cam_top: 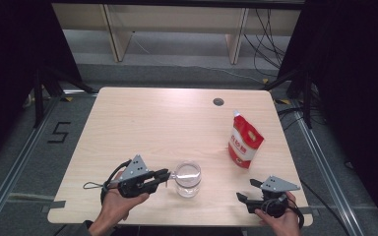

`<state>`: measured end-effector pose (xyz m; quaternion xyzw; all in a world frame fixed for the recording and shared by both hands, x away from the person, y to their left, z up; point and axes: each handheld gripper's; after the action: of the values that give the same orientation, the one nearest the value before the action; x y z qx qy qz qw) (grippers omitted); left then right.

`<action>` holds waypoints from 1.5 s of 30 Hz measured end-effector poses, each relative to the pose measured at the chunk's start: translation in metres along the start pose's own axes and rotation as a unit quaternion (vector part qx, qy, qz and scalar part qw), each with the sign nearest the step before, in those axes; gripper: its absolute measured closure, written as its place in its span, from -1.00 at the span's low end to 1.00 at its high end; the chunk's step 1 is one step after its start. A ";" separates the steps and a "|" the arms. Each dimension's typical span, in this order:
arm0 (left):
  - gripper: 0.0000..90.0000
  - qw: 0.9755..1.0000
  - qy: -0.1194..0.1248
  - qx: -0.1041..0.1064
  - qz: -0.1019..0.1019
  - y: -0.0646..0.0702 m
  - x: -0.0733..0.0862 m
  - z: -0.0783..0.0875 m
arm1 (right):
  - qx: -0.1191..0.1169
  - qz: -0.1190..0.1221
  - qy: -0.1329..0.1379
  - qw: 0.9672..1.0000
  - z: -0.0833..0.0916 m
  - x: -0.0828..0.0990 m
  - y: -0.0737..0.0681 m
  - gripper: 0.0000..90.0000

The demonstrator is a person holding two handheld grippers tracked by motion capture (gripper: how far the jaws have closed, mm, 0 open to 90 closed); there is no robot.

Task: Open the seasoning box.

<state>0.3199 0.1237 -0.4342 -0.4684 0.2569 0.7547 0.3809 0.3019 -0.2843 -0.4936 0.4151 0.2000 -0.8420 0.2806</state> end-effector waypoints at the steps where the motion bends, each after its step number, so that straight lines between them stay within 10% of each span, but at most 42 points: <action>1: 0.92 1.000 -0.001 0.003 0.001 -0.002 -0.001 -0.003 | -0.004 -0.007 -0.006 1.000 0.000 0.000 -0.001 -0.37; 45: 0.98 1.000 -0.004 -0.004 -0.012 -0.002 0.003 -0.018 | -0.042 0.040 0.033 0.998 -0.008 -0.019 -0.017 0.11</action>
<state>0.3300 0.1129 -0.4444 -0.4703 0.2462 0.7528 0.3892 0.3051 -0.2606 -0.4814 0.4383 0.2275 -0.8069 0.3241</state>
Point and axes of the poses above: each handheld gripper's, and its own axes: z roughly backward along the jaws, x roughly out of its underside, y roughly to its right, and after that the axes turned 4 degrees about -z, right-handed
